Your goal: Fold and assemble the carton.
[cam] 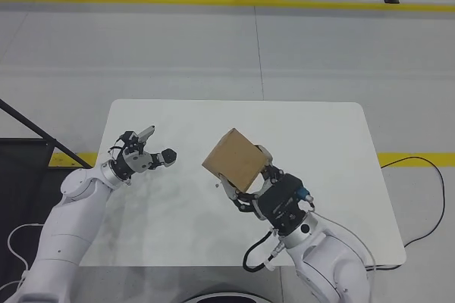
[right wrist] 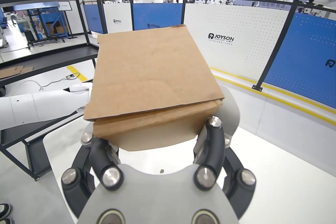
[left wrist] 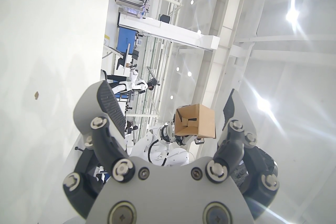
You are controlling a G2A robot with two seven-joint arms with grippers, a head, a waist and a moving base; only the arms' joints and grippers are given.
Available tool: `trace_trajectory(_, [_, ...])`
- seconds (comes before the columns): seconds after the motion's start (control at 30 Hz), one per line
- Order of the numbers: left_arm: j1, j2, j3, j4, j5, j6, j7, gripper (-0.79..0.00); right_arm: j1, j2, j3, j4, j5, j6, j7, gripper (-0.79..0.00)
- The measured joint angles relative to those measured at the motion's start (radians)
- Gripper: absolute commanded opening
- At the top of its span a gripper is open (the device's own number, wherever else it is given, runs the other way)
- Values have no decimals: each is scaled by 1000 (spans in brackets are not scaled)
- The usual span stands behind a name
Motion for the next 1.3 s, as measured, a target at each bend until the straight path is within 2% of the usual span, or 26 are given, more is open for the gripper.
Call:
trace_trajectory(0.6, [16,3,-10,-16,6,-7,4,0,-2,0,-1,10,24,12,-12,-785])
trace_trajectory(0.7, [23,5,-17,-20,10,-5,9,0,10,-2,10,29,125,21,-36,-785])
trace_trajectory(1.03, [24,3,-10,-22,7,1,14,0,94,-2,69,111,612,-73,-66,-785])
trace_trajectory(1.3, [12,2,-5,-4,3,5,10,0,157,10,124,133,949,-169,15,-785])
